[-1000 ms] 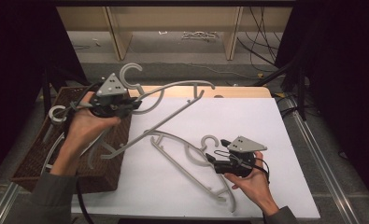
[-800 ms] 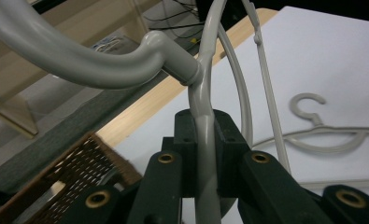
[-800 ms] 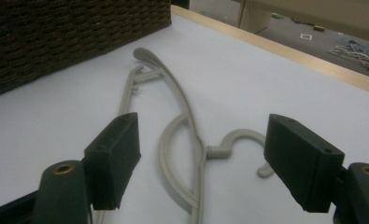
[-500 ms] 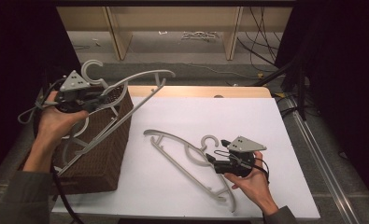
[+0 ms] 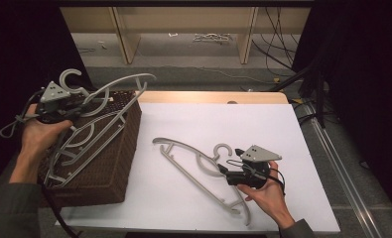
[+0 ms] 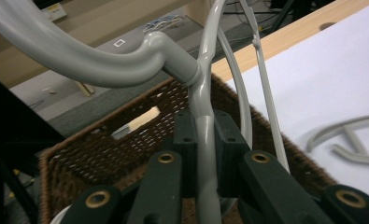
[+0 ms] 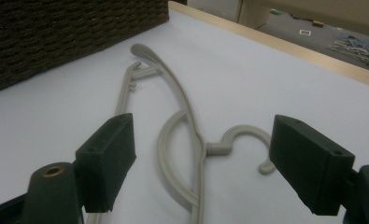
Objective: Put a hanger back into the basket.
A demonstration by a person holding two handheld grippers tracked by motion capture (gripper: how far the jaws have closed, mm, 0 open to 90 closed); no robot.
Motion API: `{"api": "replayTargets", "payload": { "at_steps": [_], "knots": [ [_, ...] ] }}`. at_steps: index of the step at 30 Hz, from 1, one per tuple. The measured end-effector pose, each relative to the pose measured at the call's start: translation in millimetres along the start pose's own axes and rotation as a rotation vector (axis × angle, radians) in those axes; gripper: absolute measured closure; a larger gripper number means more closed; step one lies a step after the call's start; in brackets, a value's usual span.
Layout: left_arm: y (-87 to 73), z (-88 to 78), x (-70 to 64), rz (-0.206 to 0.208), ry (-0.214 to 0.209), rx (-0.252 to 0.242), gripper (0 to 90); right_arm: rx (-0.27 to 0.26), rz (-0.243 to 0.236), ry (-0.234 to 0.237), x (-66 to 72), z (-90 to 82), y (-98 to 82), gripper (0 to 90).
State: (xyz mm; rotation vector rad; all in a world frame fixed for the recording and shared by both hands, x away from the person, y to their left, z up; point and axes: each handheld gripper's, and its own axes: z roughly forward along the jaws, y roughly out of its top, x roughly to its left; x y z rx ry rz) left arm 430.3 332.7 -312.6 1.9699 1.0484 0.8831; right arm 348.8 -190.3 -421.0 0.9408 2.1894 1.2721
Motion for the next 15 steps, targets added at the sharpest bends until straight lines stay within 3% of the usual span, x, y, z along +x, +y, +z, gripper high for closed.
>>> {"api": "replayTargets", "payload": {
  "at_steps": [8, 15],
  "knots": [
    [-11.9, 3.5, 15.4, 0.021, 0.025, 0.004, 81.8, 0.002, 0.003, -0.003, 1.4, 1.1, -0.7, 23.7],
    [-28.1, 2.4, 27.4, -0.006, 0.04, 0.014, 81.7, 0.005, 0.01, -0.003, -0.6, 0.7, -1.1, 23.7]
  ]
}}
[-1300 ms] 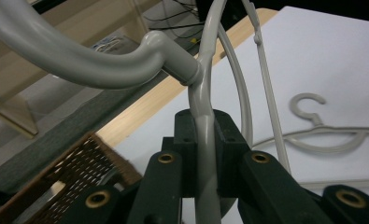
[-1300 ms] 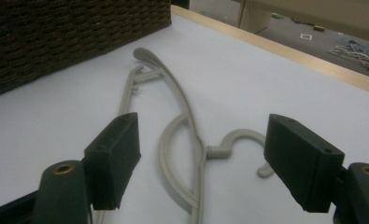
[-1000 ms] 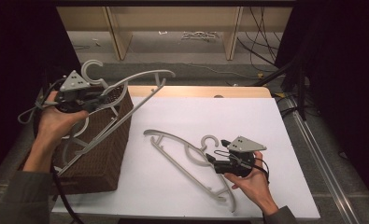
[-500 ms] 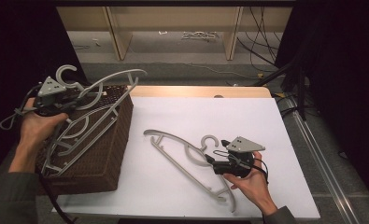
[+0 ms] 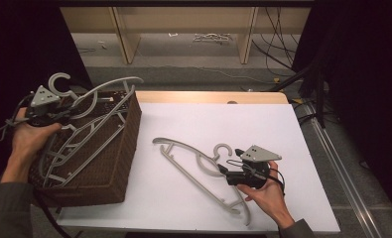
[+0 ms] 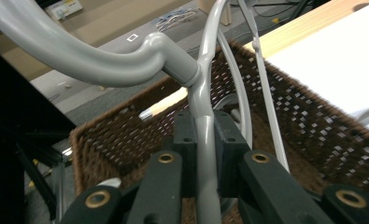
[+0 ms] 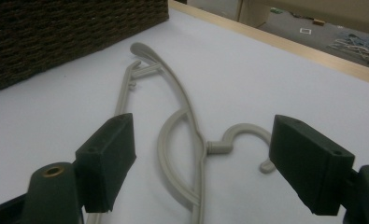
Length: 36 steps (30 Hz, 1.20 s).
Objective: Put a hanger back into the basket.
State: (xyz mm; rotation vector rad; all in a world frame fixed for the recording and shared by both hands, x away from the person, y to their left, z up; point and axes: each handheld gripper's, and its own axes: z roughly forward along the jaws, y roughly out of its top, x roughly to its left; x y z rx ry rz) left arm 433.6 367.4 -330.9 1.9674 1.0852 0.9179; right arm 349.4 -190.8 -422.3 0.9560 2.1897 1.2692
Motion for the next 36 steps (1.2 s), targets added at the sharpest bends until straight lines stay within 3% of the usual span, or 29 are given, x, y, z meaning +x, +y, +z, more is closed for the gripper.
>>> {"api": "replayTargets", "payload": {
  "at_steps": [7, 21, 25, 26, 28, 36],
  "knots": [
    [-17.2, -5.3, 10.9, -0.014, 0.013, -0.001, 81.7, 0.001, -0.001, 0.001, 0.0, 0.6, -0.5, 23.7],
    [-44.8, -8.9, 15.1, -0.021, 0.01, 0.016, 81.7, 0.003, -0.004, -0.002, 0.6, 1.5, -1.3, 23.9],
    [-52.4, -4.1, 12.2, 0.014, -0.012, 0.077, 81.3, 0.006, -0.005, -0.001, 0.8, 1.9, -1.5, 23.9],
    [-54.2, -1.7, 10.8, 0.006, -0.019, 0.083, 81.3, 0.006, -0.005, 0.0, 0.8, 2.0, -1.6, 23.9],
    [-57.6, 1.6, 11.2, 0.043, -0.019, 0.133, 81.2, 0.007, -0.005, 0.001, 0.9, 2.3, -1.5, 23.9],
    [-60.1, 19.0, -0.1, 0.05, -0.056, 0.195, 80.7, 0.012, -0.001, 0.003, -0.1, 3.1, -2.6, 24.0]
  ]
}}
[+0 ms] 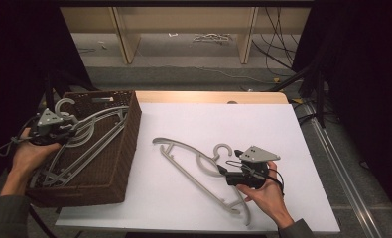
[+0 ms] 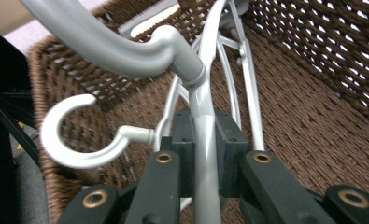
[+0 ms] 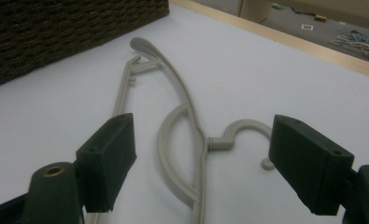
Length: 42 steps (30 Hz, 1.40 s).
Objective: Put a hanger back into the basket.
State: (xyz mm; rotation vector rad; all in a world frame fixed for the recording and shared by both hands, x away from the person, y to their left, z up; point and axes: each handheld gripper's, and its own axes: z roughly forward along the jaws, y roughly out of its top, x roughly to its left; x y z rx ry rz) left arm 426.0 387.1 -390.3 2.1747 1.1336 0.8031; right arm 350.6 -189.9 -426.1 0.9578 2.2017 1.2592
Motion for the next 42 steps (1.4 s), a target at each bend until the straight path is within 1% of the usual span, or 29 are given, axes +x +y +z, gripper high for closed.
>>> {"api": "replayTargets", "payload": {
  "at_steps": [2, 3, 5, 7, 8, 10, 12, 13, 14, 15, 16, 17, 18, 19, 20, 21, 22, 23, 27, 28, 29, 31, 32, 33, 35, 37, 40, 42],
  "knots": [
    [-4.2, 4.5, -0.2, -0.012, -0.007, 0.021, 80.6, 0.001, 0.0, 0.0, -0.2, 0.3, -0.2, 24.0],
    [-10.0, 9.4, -0.4, -0.027, -0.008, 0.036, 80.7, 0.004, -0.001, 0.002, -0.1, 0.3, -0.2, 24.0],
    [-16.0, 14.2, -0.2, -0.04, -0.008, 0.057, 80.8, 0.005, -0.003, 0.004, 0.9, 0.5, -0.2, 24.0],
    [-22.3, 19.1, 0.5, -0.061, 0.013, 0.058, 80.9, 0.0, -0.004, 0.002, 1.6, 0.5, 0.0, 24.1],
    [-25.0, 21.1, 1.7, -0.082, 0.013, 0.056, 80.8, 0.0, -0.004, 0.004, 1.8, 0.6, 0.1, 24.1],
    [-27.5, 23.8, 1.6, -0.102, 0.028, 0.054, 79.3, 0.006, -0.005, 0.002, 1.7, 0.9, -0.3, 24.1],
    [-28.1, 23.6, 2.4, -0.106, 0.03, 0.054, 78.8, 0.004, -0.003, 0.001, 1.4, 1.1, -0.3, 24.1],
    [-28.2, 23.1, 2.0, -0.104, 0.04, 0.054, 77.8, 0.002, -0.002, 0.002, 1.4, 1.2, -0.3, 24.1],
    [-28.0, 22.9, 1.6, -0.101, 0.052, 0.053, 74.7, 0.003, -0.002, 0.002, 1.2, 1.2, -0.3, 24.1],
    [-27.6, 20.3, 2.0, -0.093, 0.064, 0.063, 72.2, 0.004, -0.003, 0.002, 1.2, 1.3, -0.5, 24.1],
    [-27.8, 20.2, 1.2, -0.114, 0.067, 0.051, 69.6, 0.011, -0.002, 0.001, 1.2, 0.3, -0.2, 24.1],
    [-27.9, 18.4, 1.4, -0.125, 0.073, 0.051, 67.4, 0.005, -0.002, 0.001, 1.2, 0.5, -0.2, 24.1],
    [-28.0, 15.6, 1.9, -0.129, 0.091, 0.06, 63.8, 0.003, -0.004, 0.004, 0.9, 0.6, -0.1, 24.1],
    [-28.4, 13.7, 1.7, -0.145, 0.108, 0.058, 60.5, 0.004, -0.006, 0.004, 0.9, 0.6, -0.2, 24.1],
    [-28.3, 10.9, 0.8, -0.156, 0.136, 0.058, 57.6, 0.013, -0.006, -0.002, 1.2, -0.2, -0.2, 24.1],
    [-27.7, 6.3, 0.1, -0.145, 0.181, 0.065, 54.6, 0.02, -0.007, 0.0, 1.3, -0.6, 0.0, 24.1],
    [-27.2, 4.1, -0.7, -0.152, 0.194, 0.054, 51.4, 0.002, -0.007, 0.002, 1.4, 0.5, -0.3, 24.1],
    [-26.4, -0.8, -1.8, -0.165, 0.207, 0.037, 49.2, 0.001, -0.005, 0.002, 1.5, 0.6, -0.2, 24.1],
    [-24.2, -16.9, -3.1, -0.212, 0.179, -0.012, 44.7, 0.008, -0.004, 0.003, 1.5, 1.4, -0.7, 24.0],
    [-23.1, -20.5, -5.1, -0.23, 0.172, -0.034, 43.6, 0.007, -0.004, 0.003, 1.7, 1.4, -0.6, 24.1],
    [-22.3, -23.4, -6.6, -0.235, 0.166, -0.05, 42.5, 0.007, -0.004, 0.002, 1.7, 1.3, -0.7, 24.1],
    [-20.1, -30.7, -13.8, -0.272, 0.135, -0.098, 39.6, 0.009, -0.003, 0.002, 1.8, 1.6, -0.9, 24.0],
    [-19.3, -33.1, -16.7, -0.284, 0.119, -0.11, 38.2, 0.008, -0.006, 0.002, 1.6, 1.9, -0.9, 24.1],
    [-18.2, -36.5, -22.3, -0.296, 0.096, -0.137, 37.5, 0.011, -0.005, 0.003, 1.9, 1.6, -0.8, 24.0],
    [-16.4, -42.0, -31.8, -0.302, 0.072, -0.166, 36.8, 0.01, -0.005, 0.0, 2.9, 1.9, -1.0, 24.0],
    [-13.7, -46.9, -41.1, -0.303, 0.056, -0.184, 35.0, 0.008, -0.009, 0.003, 3.3, 2.1, -1.1, 24.1],
    [-6.3, -56.0, -60.2, -0.297, 0.022, -0.226, 32.5, 0.01, -0.008, 0.006, 3.2, 1.8, -1.4, 24.1],
    [-0.6, -60.3, -74.6, -0.287, 0.001, -0.267, 30.9, 0.009, -0.005, 0.005, 3.3, 1.9, -1.3, 24.1]
  ]
}}
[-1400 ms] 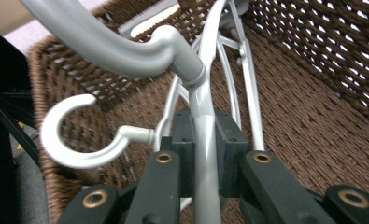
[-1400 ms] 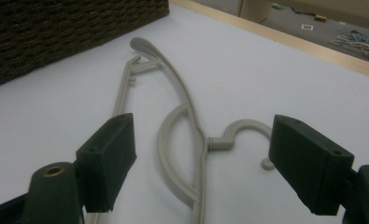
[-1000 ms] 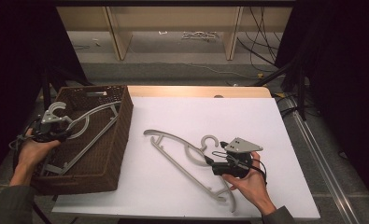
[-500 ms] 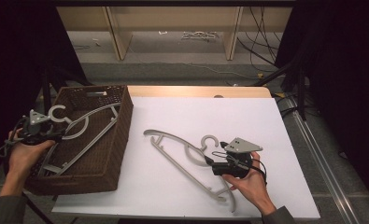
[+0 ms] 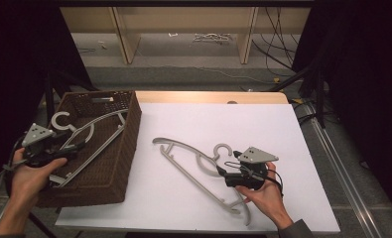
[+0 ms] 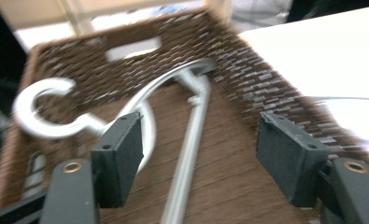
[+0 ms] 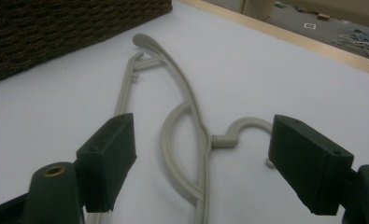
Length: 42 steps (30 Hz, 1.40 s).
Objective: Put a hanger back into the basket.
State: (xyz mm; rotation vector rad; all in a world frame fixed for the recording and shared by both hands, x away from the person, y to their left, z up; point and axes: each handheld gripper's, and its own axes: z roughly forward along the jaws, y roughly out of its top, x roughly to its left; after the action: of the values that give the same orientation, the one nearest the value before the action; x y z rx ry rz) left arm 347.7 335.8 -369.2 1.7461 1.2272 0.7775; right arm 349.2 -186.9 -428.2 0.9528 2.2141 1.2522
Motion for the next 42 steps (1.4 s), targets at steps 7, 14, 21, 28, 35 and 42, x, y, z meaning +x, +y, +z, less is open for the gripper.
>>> {"api": "replayTargets", "payload": {
  "at_steps": [7, 14, 21, 28, 35, 42],
  "knots": [
    [4.3, -3.6, -52.7, 0.031, -0.123, -0.076, 27.1, 0.001, -0.008, 0.007, 1.4, 0.8, 0.1, 24.1],
    [-0.5, 2.7, -102.3, 0.051, -0.231, -0.127, 20.7, 0.004, -0.003, 0.005, 0.9, 1.3, -0.4, 24.0],
    [-19.6, 13.2, -145.2, 0.086, -0.309, -0.177, 19.5, 0.014, 0.005, 0.012, 0.8, 2.6, -1.7, 23.9],
    [-40.5, 22.7, -161.5, 0.107, -0.35, -0.21, 17.6, 0.003, 0.005, 0.012, -0.3, 3.8, -2.5, 22.8],
    [-49.9, 31.7, -165.2, 0.111, -0.366, -0.172, 17.2, 0.004, 0.015, 0.02, -0.6, 3.4, -3.6, 19.0],
    [-51.8, 35.9, -165.9, 0.11, -0.379, -0.162, 18.1, 0.015, -0.007, 0.018, -0.7, 4.9, -5.8, 17.8]
  ]
}}
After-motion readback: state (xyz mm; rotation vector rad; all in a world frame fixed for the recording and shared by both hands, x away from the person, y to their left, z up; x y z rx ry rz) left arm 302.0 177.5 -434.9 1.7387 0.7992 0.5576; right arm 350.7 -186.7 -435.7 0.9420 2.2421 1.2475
